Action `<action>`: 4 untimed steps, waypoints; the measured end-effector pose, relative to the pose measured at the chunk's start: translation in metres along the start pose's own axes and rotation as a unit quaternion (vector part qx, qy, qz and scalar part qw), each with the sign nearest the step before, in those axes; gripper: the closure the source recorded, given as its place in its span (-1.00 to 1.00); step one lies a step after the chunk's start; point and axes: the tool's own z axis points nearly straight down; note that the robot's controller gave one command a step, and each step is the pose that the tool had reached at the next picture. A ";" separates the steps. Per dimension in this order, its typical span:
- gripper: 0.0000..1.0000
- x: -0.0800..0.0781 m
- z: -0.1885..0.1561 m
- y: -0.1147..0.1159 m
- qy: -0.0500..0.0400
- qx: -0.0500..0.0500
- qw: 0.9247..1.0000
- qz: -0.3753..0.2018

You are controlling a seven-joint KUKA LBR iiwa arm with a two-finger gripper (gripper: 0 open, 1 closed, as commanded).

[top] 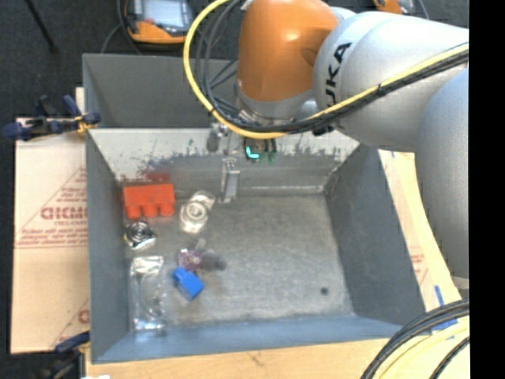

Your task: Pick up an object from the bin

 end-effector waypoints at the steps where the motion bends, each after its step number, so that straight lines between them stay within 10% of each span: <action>1: -1.00 0.063 0.083 -0.013 0.003 0.001 1.000 0.002; 2: -1.00 0.102 0.171 0.016 -0.001 0.001 0.990 -0.144; 3: 1.00 0.101 0.170 0.017 -0.003 0.000 0.990 -0.142; 4: -1.00 0.101 0.170 0.017 -0.002 0.000 0.990 -0.141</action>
Offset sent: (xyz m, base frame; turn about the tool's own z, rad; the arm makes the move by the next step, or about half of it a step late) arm -0.0607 -0.0111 -0.0783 0.0095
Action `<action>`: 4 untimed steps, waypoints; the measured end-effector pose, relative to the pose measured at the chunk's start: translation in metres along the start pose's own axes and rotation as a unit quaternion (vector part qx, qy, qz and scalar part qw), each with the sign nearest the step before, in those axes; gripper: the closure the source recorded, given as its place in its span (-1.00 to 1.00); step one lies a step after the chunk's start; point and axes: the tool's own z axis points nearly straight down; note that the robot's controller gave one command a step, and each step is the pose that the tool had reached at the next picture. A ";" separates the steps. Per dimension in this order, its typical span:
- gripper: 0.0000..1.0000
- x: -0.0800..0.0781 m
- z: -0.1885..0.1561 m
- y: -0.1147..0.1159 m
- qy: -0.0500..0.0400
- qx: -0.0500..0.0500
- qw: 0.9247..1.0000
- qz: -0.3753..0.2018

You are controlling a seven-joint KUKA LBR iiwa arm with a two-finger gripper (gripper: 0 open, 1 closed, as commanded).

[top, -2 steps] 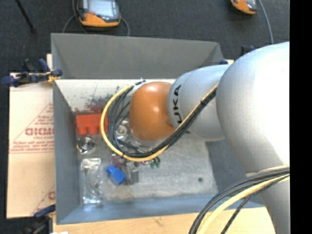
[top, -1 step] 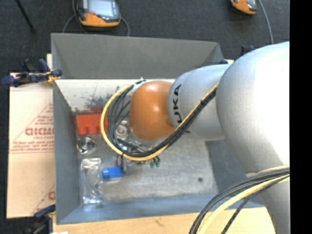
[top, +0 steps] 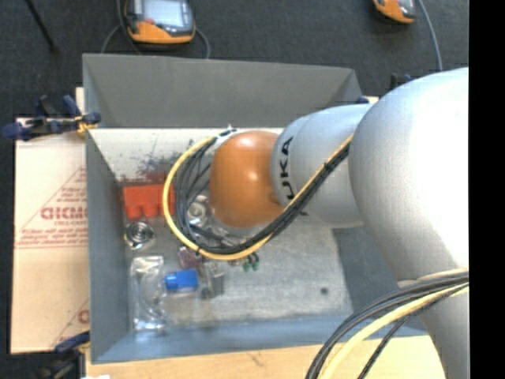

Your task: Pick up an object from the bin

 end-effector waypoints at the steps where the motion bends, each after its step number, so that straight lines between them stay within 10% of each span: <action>1: 1.00 0.000 0.000 0.000 0.000 0.000 1.000 0.001; 2: 1.00 -0.005 -0.083 0.093 -0.004 -0.002 0.999 0.046; 3: -1.00 -0.003 -0.078 0.088 0.000 0.000 0.999 0.050; 4: -1.00 0.054 0.000 0.048 -0.007 0.002 0.999 -0.034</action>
Offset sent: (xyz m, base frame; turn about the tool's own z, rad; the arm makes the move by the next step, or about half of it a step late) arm 0.0000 0.0000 0.0000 0.0000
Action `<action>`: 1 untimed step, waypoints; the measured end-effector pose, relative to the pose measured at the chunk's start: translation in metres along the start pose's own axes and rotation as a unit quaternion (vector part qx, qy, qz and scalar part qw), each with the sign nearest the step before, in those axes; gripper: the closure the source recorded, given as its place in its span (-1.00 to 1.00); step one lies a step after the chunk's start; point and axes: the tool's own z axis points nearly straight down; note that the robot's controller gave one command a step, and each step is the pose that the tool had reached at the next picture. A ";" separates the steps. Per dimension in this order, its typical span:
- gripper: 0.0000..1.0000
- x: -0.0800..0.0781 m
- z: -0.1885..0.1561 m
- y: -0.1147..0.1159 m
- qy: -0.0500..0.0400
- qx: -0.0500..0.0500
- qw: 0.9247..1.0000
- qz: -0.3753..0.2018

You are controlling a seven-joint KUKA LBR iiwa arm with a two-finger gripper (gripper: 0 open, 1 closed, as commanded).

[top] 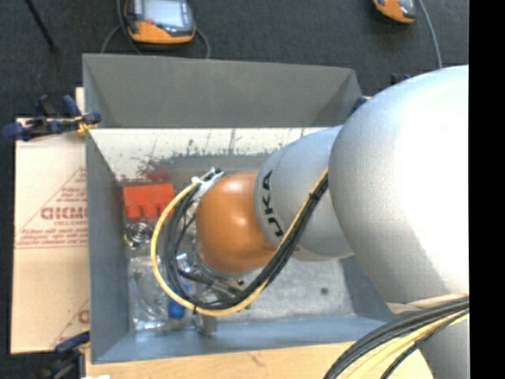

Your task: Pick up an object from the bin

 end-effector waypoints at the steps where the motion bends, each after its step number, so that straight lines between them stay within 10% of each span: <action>1: 1.00 0.002 0.000 0.002 0.006 -0.001 1.000 0.000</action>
Offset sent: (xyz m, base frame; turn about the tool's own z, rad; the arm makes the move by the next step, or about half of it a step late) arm 0.0000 0.0000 0.0000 0.0000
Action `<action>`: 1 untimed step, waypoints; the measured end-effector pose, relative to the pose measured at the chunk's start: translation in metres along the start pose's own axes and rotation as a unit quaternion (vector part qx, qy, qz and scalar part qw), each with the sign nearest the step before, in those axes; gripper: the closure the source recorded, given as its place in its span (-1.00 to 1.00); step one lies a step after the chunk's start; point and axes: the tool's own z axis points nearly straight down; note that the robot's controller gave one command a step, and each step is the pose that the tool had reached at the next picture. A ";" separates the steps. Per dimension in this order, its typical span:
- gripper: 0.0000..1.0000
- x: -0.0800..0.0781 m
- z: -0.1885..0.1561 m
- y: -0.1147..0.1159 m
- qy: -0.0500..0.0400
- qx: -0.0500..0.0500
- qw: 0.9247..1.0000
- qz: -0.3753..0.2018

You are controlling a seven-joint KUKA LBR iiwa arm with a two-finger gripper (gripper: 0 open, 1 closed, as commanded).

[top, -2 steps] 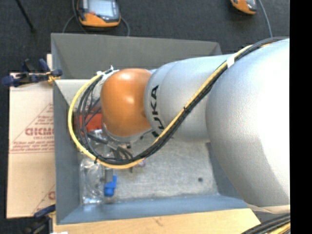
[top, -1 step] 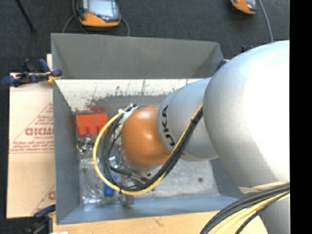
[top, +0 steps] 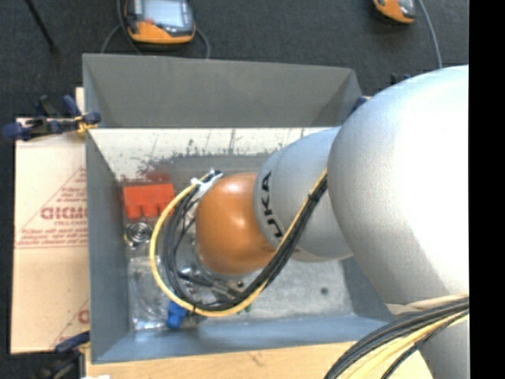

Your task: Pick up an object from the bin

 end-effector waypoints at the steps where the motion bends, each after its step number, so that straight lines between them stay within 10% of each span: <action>1: 1.00 -0.025 -0.160 -0.021 -0.004 0.001 1.000 0.012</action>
Offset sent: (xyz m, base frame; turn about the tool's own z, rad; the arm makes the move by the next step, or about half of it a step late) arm 0.0272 -0.0101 0.1548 0.0186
